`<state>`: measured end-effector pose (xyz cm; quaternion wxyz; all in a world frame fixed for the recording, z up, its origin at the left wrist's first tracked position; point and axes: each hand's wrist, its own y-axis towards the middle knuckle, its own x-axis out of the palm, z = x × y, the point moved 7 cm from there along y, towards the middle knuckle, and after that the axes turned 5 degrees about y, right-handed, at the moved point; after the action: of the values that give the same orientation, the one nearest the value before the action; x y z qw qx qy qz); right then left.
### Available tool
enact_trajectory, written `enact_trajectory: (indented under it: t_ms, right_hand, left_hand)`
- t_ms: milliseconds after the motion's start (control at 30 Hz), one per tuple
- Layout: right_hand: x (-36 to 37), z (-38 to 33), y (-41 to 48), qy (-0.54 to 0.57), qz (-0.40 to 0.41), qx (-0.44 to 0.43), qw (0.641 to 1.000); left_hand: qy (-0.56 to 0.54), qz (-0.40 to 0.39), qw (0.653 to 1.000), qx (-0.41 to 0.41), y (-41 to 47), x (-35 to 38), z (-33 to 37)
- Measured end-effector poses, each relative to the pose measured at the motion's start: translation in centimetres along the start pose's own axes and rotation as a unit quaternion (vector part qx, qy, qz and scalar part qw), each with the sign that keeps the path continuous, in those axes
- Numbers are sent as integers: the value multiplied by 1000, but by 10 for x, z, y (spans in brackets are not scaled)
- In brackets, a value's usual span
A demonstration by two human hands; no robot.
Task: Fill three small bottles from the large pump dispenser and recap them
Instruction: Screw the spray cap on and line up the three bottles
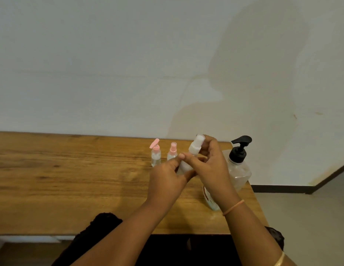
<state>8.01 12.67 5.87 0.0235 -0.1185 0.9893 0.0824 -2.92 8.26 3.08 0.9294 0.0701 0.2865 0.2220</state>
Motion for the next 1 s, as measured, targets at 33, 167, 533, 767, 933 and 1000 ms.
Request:
enact_trajectory:
  t_ms: [33,167,533,767,933,1000]
  right_hand:
    - [1,1,0,29,-22,9,999]
    - [3,-4,1,135,-90,21,987]
    - [-2,10,1,-9,70,-14,997]
    - [4,12,0,83,-13,45,995]
    - [2,4,4,157,-82,38,984]
    - [-1,4,6,142,-55,25,988]
  left_hand:
    - [-7,-3,1000,-5,0,0,0]
    - [-24,-8,1000,-16,5,3,-5]
    - [11,21,1000,20,-2,-3,0]
    - [-1,0,1000,-12,1,2,-4]
    - [-22,-3,1000,-17,3,3,-3]
    - [-14,-1,1000,-13,2,2,-3]
